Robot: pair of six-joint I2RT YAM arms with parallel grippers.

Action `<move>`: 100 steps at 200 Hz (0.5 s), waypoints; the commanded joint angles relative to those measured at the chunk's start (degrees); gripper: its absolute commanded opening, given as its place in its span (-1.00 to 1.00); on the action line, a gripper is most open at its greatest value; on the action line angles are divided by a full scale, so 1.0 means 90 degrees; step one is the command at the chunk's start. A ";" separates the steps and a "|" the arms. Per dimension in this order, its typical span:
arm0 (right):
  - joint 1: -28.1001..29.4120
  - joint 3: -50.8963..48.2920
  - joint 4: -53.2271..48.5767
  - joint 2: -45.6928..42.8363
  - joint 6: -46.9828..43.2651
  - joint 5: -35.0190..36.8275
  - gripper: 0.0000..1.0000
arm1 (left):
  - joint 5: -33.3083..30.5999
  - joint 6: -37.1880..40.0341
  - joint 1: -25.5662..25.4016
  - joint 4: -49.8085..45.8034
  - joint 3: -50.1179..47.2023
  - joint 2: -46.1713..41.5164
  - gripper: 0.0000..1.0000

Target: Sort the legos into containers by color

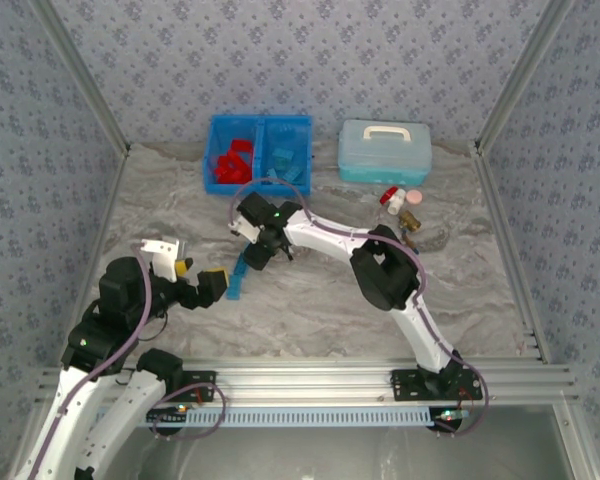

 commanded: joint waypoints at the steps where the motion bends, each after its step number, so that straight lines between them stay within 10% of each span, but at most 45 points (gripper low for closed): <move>1: -0.0048 0.0211 -0.0033 0.0301 -0.0013 -0.0174 0.17 | -0.0013 -0.0046 0.0049 0.0022 0.0094 -0.0064 0.98; 100: -0.0040 -0.0161 0.0155 -0.0147 0.0061 -0.0025 -0.43 | -0.0031 -0.0050 0.0049 0.0022 0.0092 -0.0046 0.99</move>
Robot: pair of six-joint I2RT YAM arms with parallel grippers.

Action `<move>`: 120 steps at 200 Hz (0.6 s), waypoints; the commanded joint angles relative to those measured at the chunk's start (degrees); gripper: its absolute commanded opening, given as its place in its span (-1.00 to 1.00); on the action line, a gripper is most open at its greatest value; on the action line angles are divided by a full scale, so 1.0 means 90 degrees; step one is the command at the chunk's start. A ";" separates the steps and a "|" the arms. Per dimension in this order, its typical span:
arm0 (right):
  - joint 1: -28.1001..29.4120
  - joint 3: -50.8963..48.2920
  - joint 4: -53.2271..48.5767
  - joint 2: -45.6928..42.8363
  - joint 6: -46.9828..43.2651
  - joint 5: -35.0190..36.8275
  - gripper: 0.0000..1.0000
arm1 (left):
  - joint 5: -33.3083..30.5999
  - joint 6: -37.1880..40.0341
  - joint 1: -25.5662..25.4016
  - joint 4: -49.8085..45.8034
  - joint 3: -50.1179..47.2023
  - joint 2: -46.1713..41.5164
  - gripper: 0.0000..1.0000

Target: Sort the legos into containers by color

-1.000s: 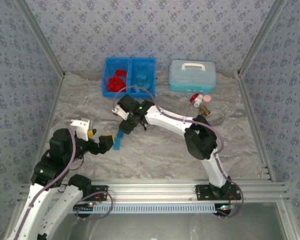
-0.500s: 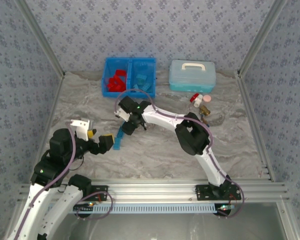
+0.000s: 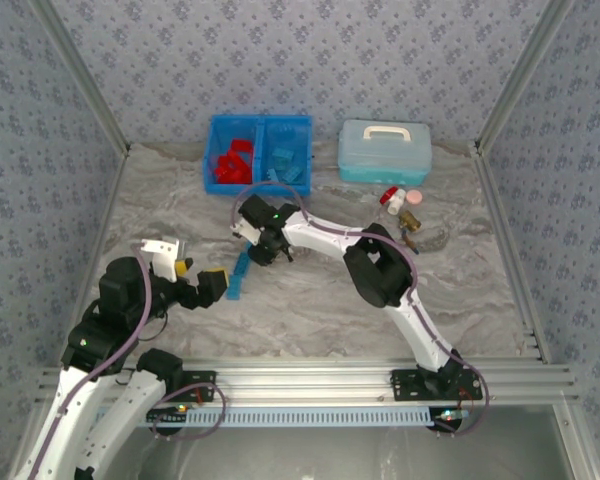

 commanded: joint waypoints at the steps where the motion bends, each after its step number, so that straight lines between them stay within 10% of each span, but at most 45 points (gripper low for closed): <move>1: 0.0017 -0.0168 0.0025 -0.0456 0.0055 0.0035 -0.44 | -0.0023 -0.0052 0.0049 0.0022 0.0094 -0.0045 0.99; 120: -0.0828 0.0177 0.0678 -0.1621 0.0491 0.0146 -0.47 | -0.0005 -0.0053 0.0049 0.0022 0.0096 -0.0054 0.98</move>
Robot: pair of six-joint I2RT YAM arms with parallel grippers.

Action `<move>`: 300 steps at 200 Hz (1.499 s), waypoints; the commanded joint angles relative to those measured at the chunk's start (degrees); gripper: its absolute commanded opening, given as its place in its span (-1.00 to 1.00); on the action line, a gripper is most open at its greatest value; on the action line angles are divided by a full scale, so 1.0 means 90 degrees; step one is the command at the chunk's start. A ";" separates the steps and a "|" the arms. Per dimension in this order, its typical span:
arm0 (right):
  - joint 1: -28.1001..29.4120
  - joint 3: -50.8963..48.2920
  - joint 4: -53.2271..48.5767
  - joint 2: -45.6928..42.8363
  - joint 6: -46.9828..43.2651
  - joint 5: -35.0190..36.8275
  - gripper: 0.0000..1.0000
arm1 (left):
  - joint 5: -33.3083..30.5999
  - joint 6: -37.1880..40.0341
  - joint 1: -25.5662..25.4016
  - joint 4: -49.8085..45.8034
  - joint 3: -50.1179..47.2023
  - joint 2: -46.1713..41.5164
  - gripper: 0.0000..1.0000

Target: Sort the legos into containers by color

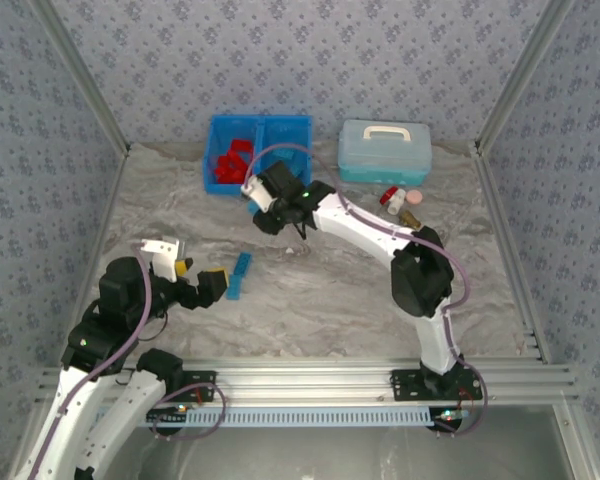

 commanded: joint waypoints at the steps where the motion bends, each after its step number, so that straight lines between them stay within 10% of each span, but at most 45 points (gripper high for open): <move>1: -0.0338 0.0548 0.0212 0.0233 0.0216 0.0192 -0.47 | -0.0005 -0.0053 0.0049 0.0022 0.0091 -0.0054 0.98; 75: -0.1297 0.4701 -0.0485 0.3092 0.1047 0.0409 -0.49 | 0.0022 -0.0048 0.0047 0.0022 0.0086 -0.0030 0.99; 146: -0.1442 0.5485 0.0507 0.4237 0.1177 0.0187 -0.46 | 0.0023 -0.0055 0.0042 0.0027 0.0076 0.0023 0.99; 233: -0.1464 0.5293 0.0168 0.3759 0.1664 -0.0017 -0.06 | -0.0010 -0.0009 0.0049 0.0012 0.0097 0.0077 0.99; 300: -0.1097 0.3149 -0.0029 0.1410 0.1414 0.0016 -0.05 | 0.0002 -0.0015 0.0044 0.0012 0.0105 0.0078 0.98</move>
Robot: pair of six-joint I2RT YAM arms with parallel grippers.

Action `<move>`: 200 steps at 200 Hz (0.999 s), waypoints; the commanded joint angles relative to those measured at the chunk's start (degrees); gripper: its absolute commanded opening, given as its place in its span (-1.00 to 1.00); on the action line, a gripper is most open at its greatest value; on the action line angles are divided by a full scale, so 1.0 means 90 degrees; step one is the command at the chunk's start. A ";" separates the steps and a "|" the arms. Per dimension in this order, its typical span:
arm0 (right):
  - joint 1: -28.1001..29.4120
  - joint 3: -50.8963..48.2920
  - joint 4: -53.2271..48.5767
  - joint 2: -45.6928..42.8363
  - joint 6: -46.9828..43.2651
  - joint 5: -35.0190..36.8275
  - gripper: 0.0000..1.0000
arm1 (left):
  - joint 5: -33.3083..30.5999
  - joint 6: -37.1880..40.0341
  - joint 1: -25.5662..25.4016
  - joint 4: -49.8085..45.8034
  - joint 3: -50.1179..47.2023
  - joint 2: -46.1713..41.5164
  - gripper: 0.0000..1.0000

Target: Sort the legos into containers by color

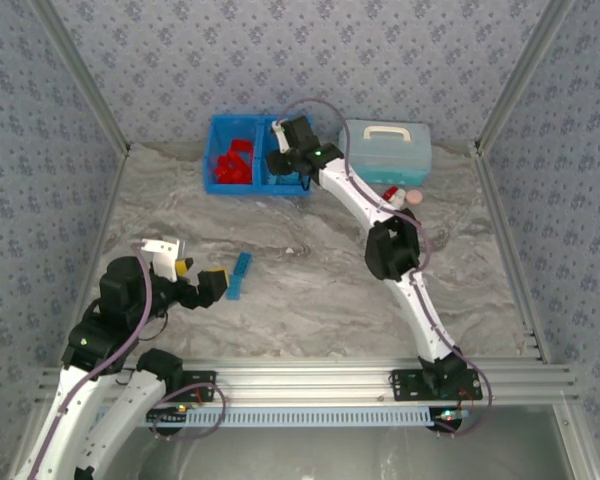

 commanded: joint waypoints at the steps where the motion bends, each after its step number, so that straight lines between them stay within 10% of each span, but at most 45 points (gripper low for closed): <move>1: 0.0250 -0.0773 -0.0051 -0.1329 -0.0098 -0.0076 -0.05 | 0.0006 -0.0015 0.0047 0.0012 0.0101 0.0053 0.99; 63: 0.0866 -0.4949 0.1105 -0.4693 0.0114 -0.0207 0.17 | -0.0067 -0.0051 0.0049 0.0022 0.0037 0.0350 0.99; 113: 0.1474 -0.8351 0.1791 -0.7494 0.0826 0.0613 0.66 | -0.1500 -0.0693 -0.0321 -0.0991 0.0827 0.1837 0.98; 200: 0.1604 -1.0743 0.1332 -1.0667 0.1796 0.0517 1.00 | -0.2089 -0.0892 -0.0584 -0.0430 0.0980 0.4275 0.81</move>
